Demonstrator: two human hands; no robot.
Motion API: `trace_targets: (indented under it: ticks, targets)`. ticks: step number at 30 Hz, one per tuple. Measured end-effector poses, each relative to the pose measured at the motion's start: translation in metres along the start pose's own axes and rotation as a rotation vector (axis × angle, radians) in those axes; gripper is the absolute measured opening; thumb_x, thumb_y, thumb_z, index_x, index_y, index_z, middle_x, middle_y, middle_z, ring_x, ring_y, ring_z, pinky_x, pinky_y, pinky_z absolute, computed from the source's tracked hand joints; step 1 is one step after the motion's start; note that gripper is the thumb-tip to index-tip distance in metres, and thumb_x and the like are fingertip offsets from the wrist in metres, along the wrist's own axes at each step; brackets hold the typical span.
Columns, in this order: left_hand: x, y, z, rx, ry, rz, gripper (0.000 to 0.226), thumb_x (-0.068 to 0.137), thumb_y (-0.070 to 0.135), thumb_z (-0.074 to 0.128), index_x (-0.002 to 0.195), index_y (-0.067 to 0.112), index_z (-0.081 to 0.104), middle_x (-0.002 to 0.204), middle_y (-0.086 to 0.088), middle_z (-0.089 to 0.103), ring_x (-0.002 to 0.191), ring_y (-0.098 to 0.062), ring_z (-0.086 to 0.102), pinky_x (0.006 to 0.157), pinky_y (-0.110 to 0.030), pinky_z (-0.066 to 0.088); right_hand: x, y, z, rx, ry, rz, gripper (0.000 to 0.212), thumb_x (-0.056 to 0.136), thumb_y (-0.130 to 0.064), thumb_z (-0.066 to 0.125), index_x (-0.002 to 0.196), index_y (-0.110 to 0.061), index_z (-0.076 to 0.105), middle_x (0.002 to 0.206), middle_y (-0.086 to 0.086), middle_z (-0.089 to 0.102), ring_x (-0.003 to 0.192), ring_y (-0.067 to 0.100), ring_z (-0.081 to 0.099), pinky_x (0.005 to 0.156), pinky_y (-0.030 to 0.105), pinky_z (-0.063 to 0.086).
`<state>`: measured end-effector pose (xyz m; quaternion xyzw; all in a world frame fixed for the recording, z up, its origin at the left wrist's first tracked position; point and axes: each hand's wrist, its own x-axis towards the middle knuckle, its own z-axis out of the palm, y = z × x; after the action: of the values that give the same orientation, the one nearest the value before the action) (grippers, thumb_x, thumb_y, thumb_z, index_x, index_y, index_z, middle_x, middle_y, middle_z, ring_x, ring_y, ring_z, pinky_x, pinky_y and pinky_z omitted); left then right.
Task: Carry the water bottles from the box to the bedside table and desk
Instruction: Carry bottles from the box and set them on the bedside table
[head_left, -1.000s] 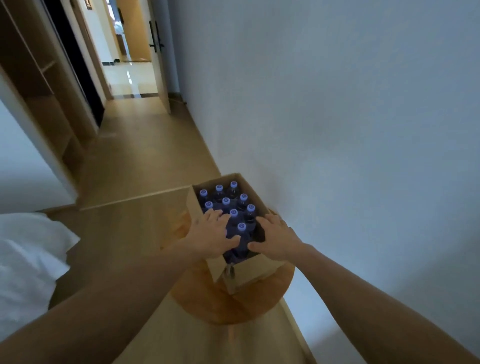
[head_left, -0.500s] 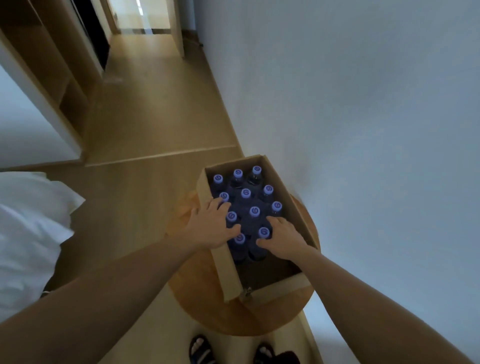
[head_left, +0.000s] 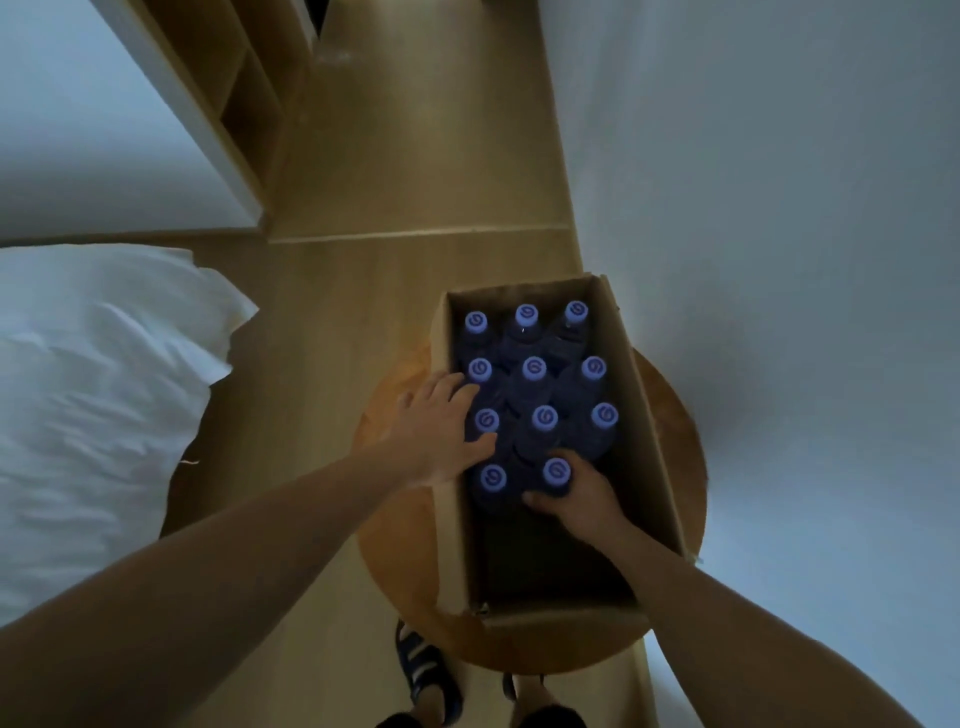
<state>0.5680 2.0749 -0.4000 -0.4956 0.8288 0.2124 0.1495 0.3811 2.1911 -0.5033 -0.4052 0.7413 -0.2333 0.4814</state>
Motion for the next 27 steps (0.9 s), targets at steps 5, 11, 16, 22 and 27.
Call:
trace_targets:
  ticks: [5,11,16,22,27]
  targets:
    - [-0.002,0.006,-0.019,-0.022,0.030,-0.001,0.076,0.097,0.059,0.045,0.158,0.021,0.021,0.167,-0.002,0.014,0.155,-0.023,0.005,0.124,-0.047,0.013,-0.018,-0.023,-0.030,0.032,0.135,-0.166,0.028,0.077,-0.034,0.082,0.098,-0.034,0.064,0.096,-0.017,0.068,0.094,0.001,0.063,0.087,0.016,0.049]
    - [-0.016,0.008,-0.065,-0.061,0.142,0.002,0.077,0.096,0.061,0.045,0.158,0.022,0.022,0.167,-0.002,0.015,0.154,-0.024,0.010,0.122,-0.049,0.017,-0.034,-0.114,-0.082,0.335,0.176,-0.297,0.037,0.083,-0.040,0.075,0.113,-0.031,0.054,0.106,-0.008,0.065,0.093,0.004,0.063,0.082,0.026,0.052]
    - [-0.047,0.001,-0.113,-0.119,0.252,-0.002,0.073,0.097,0.059,0.047,0.156,0.021,0.028,0.165,-0.004,0.021,0.153,-0.024,0.014,0.121,-0.049,0.018,-0.045,-0.188,-0.099,0.746,0.023,-0.436,0.023,0.073,-0.034,0.077,0.077,-0.016,0.063,0.079,0.009,0.064,0.073,0.023,0.063,0.072,0.037,0.052]
    - [-0.099,0.001,-0.160,-0.635,0.171,0.109,0.073,0.084,0.065,0.054,0.143,0.021,0.052,0.144,-0.005,0.053,0.135,-0.023,0.048,0.110,-0.036,0.038,-0.075,-0.266,-0.101,0.957,-0.330,-0.544,0.037,0.050,-0.012,0.074,0.078,-0.010,0.050,0.060,0.002,0.052,0.054,0.015,0.052,0.062,0.030,0.045]
    - [-0.122,0.003,-0.162,-0.997,0.071,0.230,0.031,0.099,0.040,0.057,0.122,0.020,0.064,0.118,0.002,0.069,0.101,-0.008,0.066,0.085,-0.020,0.049,-0.090,-0.311,-0.086,0.854,-0.410,-0.593,0.048,0.028,-0.023,0.084,0.069,-0.015,0.061,0.064,0.004,0.061,0.059,0.017,0.059,0.060,0.026,0.048]
